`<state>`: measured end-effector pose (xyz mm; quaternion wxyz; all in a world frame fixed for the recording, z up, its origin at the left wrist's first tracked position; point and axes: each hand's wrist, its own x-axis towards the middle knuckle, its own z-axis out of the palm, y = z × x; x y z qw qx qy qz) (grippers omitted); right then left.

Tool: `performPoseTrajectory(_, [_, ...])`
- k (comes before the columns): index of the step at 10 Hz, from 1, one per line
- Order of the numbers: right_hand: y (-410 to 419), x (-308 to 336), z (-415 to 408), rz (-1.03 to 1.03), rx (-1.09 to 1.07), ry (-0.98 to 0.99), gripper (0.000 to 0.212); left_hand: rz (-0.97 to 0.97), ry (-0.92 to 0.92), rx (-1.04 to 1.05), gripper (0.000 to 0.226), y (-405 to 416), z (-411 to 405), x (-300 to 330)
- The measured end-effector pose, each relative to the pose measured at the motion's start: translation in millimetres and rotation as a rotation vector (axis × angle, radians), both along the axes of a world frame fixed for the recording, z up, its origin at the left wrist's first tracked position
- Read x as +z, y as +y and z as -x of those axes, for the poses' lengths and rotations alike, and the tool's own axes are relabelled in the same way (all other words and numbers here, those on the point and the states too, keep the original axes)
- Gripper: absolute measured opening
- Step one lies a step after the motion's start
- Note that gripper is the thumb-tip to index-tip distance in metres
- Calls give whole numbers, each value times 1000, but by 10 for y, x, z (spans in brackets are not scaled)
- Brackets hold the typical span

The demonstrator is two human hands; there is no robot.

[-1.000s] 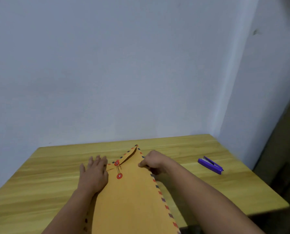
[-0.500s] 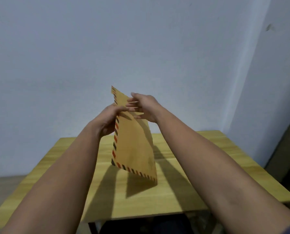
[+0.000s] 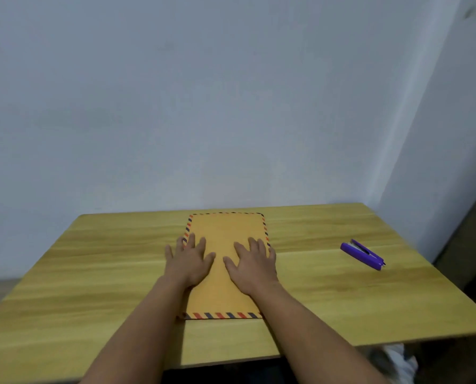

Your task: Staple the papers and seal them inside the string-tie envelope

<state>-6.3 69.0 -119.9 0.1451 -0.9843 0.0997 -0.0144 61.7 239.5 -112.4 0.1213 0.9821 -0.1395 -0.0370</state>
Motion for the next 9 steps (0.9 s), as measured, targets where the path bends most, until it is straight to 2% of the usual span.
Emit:
performPoseTrajectory(3, [-32, -57, -119, 6, -44, -8, 76, -7, -147, -22, 65, -25, -40, -166])
performPoseTrajectory(5, [-70, -53, -93, 13, -16, 26, 79, -58, -122, -36, 69, -38, 12, -181])
performPoseTrajectory(7, [-76, -61, -79, 9, 0, 50, 79, -74, -106, -124, 64, -85, 63, -132])
performPoseTrajectory(8, [-102, -35, -74, -24, 13, 67, 81, -54, -92, -127, 64, -59, 110, -92])
performPoseTrajectory(9, [-173, 214, -122, -210, -15, -60, 75, 167, -197, -147, 61, -101, 190, 11])
